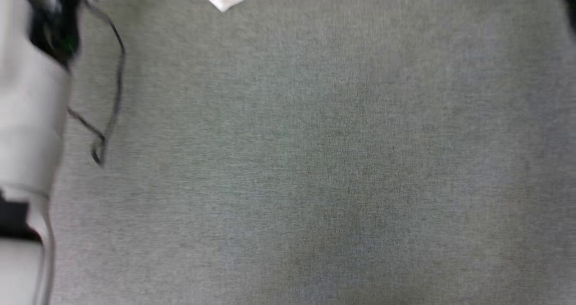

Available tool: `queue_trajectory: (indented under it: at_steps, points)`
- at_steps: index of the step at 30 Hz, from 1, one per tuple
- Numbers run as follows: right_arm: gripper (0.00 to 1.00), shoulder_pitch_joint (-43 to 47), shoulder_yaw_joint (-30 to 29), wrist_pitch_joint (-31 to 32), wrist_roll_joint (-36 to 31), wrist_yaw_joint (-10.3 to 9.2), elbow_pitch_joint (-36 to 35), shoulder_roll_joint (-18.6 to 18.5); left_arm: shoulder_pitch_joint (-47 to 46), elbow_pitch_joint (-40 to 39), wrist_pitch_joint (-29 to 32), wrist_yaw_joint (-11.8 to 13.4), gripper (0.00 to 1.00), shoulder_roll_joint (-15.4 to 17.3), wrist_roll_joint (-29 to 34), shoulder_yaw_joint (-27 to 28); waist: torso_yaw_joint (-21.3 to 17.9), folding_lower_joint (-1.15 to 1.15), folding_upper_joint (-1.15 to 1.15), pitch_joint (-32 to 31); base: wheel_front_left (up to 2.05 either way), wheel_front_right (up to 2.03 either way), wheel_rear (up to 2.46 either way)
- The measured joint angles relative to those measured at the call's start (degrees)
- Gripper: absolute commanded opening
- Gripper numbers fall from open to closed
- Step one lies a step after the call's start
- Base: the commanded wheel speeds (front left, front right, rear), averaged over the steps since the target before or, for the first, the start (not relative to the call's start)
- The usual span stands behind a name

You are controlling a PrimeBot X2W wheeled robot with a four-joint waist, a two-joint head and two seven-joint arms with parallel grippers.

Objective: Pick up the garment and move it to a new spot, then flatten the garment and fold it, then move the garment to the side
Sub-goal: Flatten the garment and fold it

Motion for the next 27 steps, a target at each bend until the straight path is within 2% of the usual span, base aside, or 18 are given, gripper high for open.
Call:
queue_trajectory:
  at_steps: [6,10,13,20,27]
  points:
    - [0.00,15.25,1.66,0.25,4.89,0.00,-2.85,-1.29,17.29,-4.15,-0.07,-0.08,0.00,0.04,-2.14,0.03,0.92,-0.01,0.00,-7.38,0.00,0.00,0.00]
    - [0.00,24.92,2.70,0.93,7.20,0.00,-5.64,-1.74,29.15,-6.76,-0.07,-0.03,0.00,0.71,-2.54,1.93,1.05,-0.01,0.00,-12.99,0.00,0.00,0.00]
    - [0.00,31.55,3.44,2.54,8.98,0.01,-7.98,-1.79,37.54,-9.62,-0.07,1.13,0.00,1.36,-1.71,3.02,0.82,-0.02,0.00,-17.21,0.00,0.00,0.00]
    - [0.00,46.93,1.59,6.21,10.62,0.02,-14.92,-3.71,55.11,-19.18,0.34,5.79,0.00,2.24,-1.58,3.37,0.27,-0.03,0.00,-26.09,0.00,0.00,0.00]
    - [0.00,61.90,-2.52,10.51,10.12,0.03,-24.91,-3.97,70.26,-33.44,3.44,13.27,0.00,5.44,-3.20,4.15,-0.26,-0.03,0.00,-32.77,0.00,0.00,0.00]
